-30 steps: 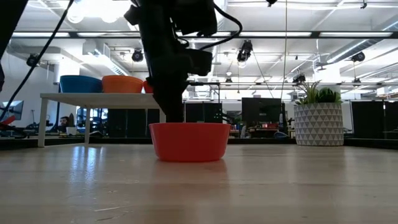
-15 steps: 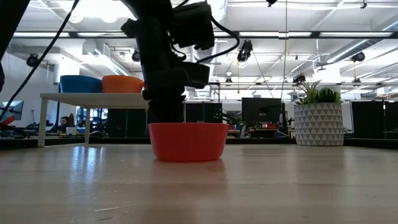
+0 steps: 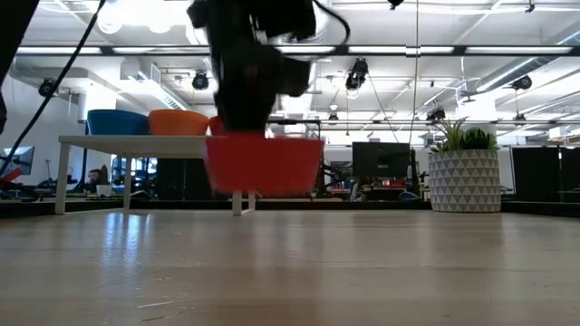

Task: Pick & Place Mini bowls
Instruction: Stack the red bowl on top of the red bowl on the shelf

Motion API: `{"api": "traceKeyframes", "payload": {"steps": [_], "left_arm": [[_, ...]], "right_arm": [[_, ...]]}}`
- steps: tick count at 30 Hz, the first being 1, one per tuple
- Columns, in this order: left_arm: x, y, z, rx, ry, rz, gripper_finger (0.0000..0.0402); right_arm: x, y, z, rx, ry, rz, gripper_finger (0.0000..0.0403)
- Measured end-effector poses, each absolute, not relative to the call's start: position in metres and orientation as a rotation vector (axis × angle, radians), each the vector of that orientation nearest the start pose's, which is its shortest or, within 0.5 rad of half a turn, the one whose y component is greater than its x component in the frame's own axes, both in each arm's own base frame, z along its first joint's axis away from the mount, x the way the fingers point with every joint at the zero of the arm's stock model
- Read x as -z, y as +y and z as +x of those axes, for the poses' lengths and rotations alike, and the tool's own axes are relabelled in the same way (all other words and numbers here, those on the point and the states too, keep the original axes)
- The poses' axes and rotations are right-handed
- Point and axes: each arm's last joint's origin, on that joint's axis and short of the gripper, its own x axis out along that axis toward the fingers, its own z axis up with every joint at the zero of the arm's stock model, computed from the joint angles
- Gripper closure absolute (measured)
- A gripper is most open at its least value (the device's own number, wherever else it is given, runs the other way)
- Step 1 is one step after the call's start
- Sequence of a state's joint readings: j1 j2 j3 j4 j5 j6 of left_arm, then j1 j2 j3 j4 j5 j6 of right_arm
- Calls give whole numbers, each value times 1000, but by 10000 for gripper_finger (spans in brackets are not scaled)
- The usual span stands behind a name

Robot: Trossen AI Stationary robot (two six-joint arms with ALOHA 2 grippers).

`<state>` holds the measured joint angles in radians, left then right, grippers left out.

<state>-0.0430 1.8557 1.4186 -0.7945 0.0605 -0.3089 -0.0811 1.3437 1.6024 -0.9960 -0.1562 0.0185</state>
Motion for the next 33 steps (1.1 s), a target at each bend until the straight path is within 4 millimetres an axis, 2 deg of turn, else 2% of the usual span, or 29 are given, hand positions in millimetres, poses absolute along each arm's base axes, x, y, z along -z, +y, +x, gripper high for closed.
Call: {"api": "traceKeyframes", "payload": {"steps": [4,8,14,18,23,29,33], "left_arm": [[-258,-5,365,-109,1174,-273,400],[-304,16,347,-164,1088,-300,401],[-362,54,306,-401,960,-388,401],[-389,78,282,-577,858,-434,401],[-409,109,264,-745,748,-470,401],[-408,151,243,-903,723,-520,401],[-408,170,230,-963,714,-538,401]], "right_arm": [[-417,-16,253,-66,732,102,311],[-417,-16,253,-66,731,101,316],[-417,-16,253,-70,728,89,321],[-417,-16,253,-72,727,84,320],[-417,-16,253,-73,724,83,316],[-417,-16,254,-72,723,83,316],[-417,-16,254,-72,723,86,322]]}}
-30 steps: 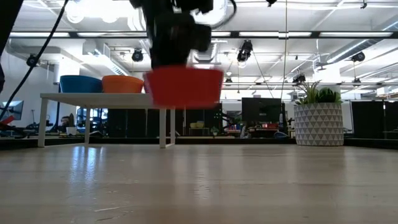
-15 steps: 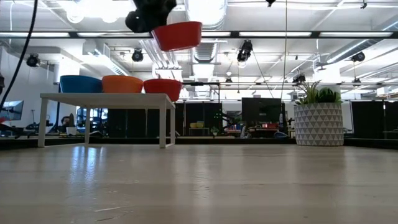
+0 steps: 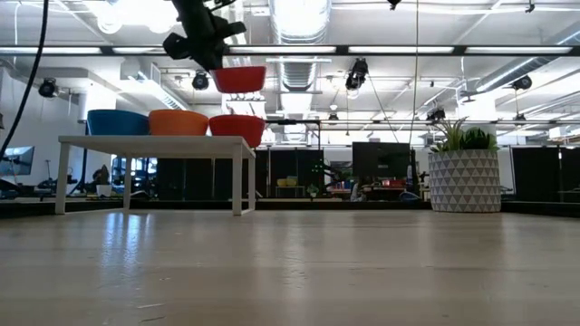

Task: Pick & Place Mini bowls
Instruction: Stack the red bowl on top of the red bowl on the shelf

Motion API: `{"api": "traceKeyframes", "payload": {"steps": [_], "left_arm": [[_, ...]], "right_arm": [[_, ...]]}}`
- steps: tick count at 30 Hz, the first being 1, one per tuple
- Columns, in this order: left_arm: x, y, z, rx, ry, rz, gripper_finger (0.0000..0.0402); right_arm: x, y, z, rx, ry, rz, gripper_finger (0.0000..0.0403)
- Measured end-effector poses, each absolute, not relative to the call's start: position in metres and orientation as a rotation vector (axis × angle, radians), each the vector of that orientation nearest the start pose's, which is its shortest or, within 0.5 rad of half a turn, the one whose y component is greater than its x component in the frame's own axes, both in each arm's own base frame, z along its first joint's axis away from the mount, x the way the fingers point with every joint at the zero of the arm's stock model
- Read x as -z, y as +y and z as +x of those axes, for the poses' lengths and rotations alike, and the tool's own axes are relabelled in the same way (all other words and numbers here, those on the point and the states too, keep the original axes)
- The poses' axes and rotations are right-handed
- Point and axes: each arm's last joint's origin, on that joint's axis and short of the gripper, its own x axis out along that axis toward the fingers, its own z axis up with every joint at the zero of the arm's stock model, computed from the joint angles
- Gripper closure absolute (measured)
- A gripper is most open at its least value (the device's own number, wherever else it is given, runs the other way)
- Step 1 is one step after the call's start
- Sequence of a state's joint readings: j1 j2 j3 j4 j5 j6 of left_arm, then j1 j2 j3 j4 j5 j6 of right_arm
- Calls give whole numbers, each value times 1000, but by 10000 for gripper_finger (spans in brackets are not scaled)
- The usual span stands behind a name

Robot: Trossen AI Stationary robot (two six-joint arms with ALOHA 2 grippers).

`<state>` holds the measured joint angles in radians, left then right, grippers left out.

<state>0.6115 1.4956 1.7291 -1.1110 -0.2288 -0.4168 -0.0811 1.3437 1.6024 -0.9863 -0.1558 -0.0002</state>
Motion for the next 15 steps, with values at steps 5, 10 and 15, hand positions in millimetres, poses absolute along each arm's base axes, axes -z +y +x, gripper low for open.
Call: {"api": "traceKeyframes", "payload": {"steps": [5,10,15], "left_arm": [[-399,177,230,-943,726,-544,401],[-384,184,233,-953,723,-549,401],[-368,187,231,-968,775,-563,401]], "right_arm": [[-417,-16,254,-72,722,86,328],[-417,-16,254,-72,720,85,325],[-418,-16,254,-71,720,85,320]]}}
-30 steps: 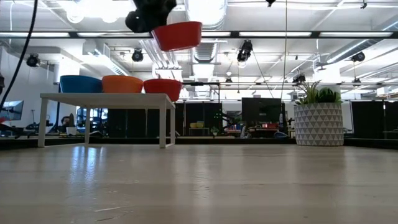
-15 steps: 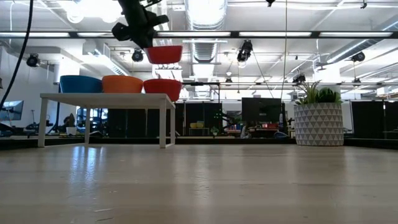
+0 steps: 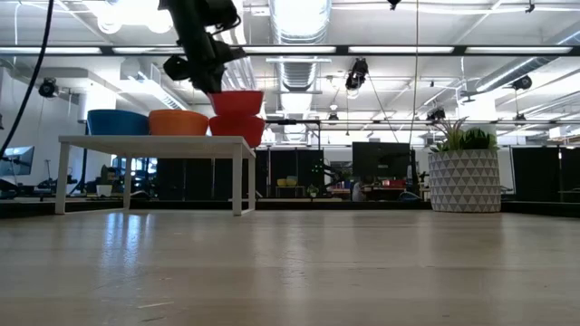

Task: Pick & Place Mini bowls
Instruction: Stack the red bowl on top of the red bowl on the shelf

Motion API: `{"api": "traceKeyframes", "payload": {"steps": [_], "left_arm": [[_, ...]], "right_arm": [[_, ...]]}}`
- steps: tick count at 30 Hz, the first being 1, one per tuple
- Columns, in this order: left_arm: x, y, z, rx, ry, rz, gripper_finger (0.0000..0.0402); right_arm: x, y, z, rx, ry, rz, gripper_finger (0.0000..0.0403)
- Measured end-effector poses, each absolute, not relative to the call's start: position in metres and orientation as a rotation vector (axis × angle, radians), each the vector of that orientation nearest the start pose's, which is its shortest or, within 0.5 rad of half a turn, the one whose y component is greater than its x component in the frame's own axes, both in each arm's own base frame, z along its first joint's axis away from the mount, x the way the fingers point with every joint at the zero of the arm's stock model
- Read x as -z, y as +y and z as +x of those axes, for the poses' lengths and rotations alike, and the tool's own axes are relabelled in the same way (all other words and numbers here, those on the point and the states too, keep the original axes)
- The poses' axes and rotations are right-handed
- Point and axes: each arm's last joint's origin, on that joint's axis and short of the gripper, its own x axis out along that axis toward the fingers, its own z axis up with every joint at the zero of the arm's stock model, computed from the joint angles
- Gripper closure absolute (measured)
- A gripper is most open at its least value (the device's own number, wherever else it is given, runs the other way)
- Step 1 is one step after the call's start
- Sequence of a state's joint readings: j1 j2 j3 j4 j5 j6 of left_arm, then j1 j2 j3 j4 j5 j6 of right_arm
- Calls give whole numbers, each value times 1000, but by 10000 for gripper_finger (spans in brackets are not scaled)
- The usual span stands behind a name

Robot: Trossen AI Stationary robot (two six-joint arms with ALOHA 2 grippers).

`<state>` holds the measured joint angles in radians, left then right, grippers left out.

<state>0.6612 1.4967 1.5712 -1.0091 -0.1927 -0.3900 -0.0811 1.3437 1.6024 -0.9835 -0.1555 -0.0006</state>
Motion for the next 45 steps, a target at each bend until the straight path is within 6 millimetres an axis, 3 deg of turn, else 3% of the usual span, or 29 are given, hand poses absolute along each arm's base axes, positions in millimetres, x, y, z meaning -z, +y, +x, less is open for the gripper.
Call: {"api": "traceKeyframes", "payload": {"steps": [14,24,30,35,39,45], "left_arm": [[-359,189,235,-965,756,-557,399],[-359,190,235,-966,762,-542,322],[-367,189,233,-930,773,-459,307],[-383,188,232,-930,719,-450,306],[-384,187,231,-927,733,-450,313],[-379,185,228,-932,789,-462,388]], "right_arm": [[-418,-16,254,-71,719,85,333],[-418,-16,254,-71,719,85,328],[-418,-16,254,-67,720,98,326],[-418,-16,254,-63,720,108,333],[-418,-16,254,-62,720,111,334],[-417,-16,254,-62,721,111,327]]}}
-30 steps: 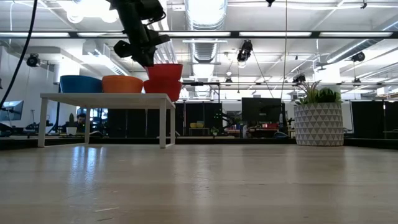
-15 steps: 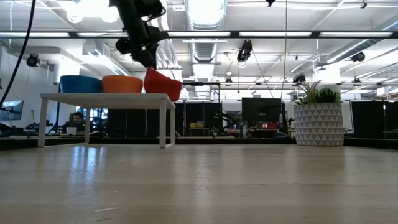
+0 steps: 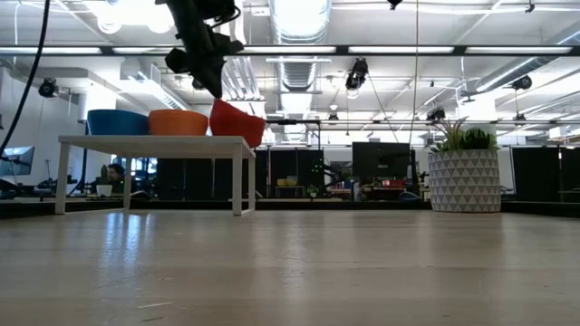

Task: Pick & Place Mini bowls
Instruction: Stack the red bowl on top of the red bowl on the shelf, then return to Home Position

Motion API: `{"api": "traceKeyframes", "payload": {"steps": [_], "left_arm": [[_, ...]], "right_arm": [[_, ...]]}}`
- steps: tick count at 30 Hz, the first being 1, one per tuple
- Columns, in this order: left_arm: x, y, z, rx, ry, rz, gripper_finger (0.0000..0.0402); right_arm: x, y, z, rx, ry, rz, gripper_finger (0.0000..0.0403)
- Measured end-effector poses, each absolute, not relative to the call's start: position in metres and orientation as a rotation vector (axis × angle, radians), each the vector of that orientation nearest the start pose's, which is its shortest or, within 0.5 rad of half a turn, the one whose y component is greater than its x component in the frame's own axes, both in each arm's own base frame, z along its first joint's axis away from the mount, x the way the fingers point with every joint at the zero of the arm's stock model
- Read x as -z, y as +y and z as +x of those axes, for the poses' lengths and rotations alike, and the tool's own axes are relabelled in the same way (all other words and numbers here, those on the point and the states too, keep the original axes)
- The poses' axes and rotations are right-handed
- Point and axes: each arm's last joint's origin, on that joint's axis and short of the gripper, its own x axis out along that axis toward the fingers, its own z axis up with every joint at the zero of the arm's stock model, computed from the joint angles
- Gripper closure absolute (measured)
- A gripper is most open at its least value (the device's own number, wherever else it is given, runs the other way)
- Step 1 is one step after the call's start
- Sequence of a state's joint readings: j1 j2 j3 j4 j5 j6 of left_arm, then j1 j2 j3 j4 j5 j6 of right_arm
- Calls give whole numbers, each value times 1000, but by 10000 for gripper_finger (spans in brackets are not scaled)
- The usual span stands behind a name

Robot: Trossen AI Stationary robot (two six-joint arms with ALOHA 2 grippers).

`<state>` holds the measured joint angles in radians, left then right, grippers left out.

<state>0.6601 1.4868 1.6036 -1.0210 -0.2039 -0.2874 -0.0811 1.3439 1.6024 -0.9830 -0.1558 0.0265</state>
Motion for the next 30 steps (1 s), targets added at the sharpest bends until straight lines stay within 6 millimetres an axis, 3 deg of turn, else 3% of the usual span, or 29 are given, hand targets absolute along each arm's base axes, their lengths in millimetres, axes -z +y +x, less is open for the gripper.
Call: {"api": "traceKeyframes", "payload": {"steps": [17,24,30], "left_arm": [[-362,184,227,-936,855,-492,401],[-393,173,216,-902,773,-413,401],[-417,147,197,-755,724,-296,401]], "right_arm": [[-418,-16,254,-62,720,110,329],[-418,-16,254,-73,719,79,323],[-418,-16,252,-72,722,84,334]]}}
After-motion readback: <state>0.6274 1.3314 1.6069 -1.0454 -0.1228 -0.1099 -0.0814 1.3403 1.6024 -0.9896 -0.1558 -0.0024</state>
